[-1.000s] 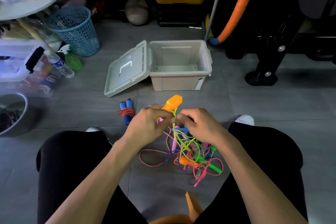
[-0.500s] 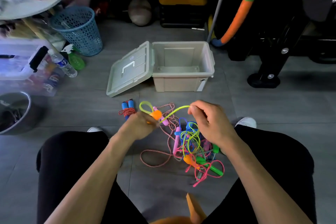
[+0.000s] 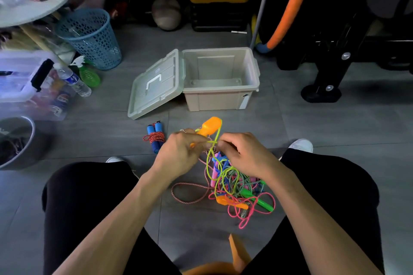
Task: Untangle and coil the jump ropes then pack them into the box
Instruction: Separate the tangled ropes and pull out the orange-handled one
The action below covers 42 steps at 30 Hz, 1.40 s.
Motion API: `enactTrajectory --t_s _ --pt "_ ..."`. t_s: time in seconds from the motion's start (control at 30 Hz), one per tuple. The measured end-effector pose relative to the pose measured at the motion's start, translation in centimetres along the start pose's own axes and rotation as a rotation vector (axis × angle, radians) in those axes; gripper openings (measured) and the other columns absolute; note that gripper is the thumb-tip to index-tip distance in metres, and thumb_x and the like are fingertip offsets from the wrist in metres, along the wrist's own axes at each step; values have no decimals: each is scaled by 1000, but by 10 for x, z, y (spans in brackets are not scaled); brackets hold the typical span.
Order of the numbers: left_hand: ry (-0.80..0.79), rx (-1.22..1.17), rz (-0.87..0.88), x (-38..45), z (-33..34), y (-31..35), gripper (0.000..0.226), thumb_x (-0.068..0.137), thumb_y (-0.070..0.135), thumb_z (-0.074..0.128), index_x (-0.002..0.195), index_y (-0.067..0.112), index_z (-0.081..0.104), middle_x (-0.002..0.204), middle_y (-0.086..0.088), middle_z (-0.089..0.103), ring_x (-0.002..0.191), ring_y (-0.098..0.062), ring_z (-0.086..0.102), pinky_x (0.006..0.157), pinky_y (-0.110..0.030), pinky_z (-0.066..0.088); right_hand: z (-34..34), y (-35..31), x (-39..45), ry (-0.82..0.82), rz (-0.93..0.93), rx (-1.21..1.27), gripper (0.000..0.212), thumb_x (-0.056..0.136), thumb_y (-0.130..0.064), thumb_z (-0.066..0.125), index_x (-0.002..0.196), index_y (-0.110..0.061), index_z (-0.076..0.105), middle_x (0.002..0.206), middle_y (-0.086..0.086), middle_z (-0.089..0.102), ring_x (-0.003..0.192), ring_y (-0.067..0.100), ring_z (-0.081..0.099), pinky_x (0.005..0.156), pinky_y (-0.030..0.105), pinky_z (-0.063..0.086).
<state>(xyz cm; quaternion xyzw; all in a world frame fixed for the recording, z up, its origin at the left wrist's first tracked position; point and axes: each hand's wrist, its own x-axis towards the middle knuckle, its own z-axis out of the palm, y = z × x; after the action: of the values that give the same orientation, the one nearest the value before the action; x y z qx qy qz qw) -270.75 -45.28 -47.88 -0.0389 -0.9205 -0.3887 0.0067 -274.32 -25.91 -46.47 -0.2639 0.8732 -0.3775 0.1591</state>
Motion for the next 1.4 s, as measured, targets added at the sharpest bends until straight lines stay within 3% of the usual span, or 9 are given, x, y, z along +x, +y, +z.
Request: enactTrajectory --t_s 0.1,0.27,0.4,0.47,0.63,0.83,1.0,1.17,1.4 --pt "237 -94 -160 6 -11 0 15 87 12 68 84 23 78 72 19 60 66 8 55 64 -9 38 0 0 -3 -21 88 5 34 98 -35 49 75 -12 57 63 7 59 59 23 49 56 36 39" --pt "462 -238 -510 14 -30 -11 14 89 24 64 82 26 76 62 3 56 57 -11 45 57 -22 37 6 26 -3 -192 322 -127 29 97 -26 42 69 -23 47 73 2 58 67 22 54 59 32 42" --pt "134 -50 -683 9 -20 -22 12 85 25 66 91 21 76 89 -7 68 80 -24 59 70 -24 42 -6 7 -2 373 75 131 23 99 -12 50 79 -13 63 60 -4 52 54 8 46 54 23 38" --pt "-76 60 -629 6 -11 -21 15 82 24 70 95 18 75 92 -5 69 81 -23 59 72 -23 45 -15 -2 -2 452 -19 186 23 99 -17 52 84 -9 68 54 -2 50 49 9 42 48 21 31" --pt "-149 -49 -289 3 -6 4 37 76 27 80 111 30 71 104 5 67 93 -12 61 87 -24 46 -7 10 1 204 -45 21 27 97 -26 51 81 -10 66 66 7 62 59 20 52 57 37 41" --pt "64 -29 2 0 1 9 19 78 28 79 95 23 75 94 7 66 89 -2 57 84 -17 44 -3 7 2 128 -56 33 26 98 -19 53 73 -14 59 56 1 49 55 21 42 54 33 35" --pt "179 26 -26 2 3 6 35 73 32 83 106 30 72 102 6 62 90 -8 57 79 -18 41 -5 11 2 43 17 18 24 99 -24 52 82 -15 66 58 1 54 54 16 45 53 34 35" --pt "-3 -50 90 3 -1 8 18 82 38 68 95 31 76 89 9 61 83 -8 57 72 -29 47 -5 5 2 4 -2 50 34 100 -21 51 69 -35 52 54 -11 51 53 10 42 50 23 29" --pt "275 233 -130 10 -14 -3 13 92 23 56 87 22 69 97 -2 56 73 -22 53 60 -32 43 -4 18 -4 -82 181 -74 36 93 -41 48 75 -13 59 60 1 58 61 25 55 54 38 41"
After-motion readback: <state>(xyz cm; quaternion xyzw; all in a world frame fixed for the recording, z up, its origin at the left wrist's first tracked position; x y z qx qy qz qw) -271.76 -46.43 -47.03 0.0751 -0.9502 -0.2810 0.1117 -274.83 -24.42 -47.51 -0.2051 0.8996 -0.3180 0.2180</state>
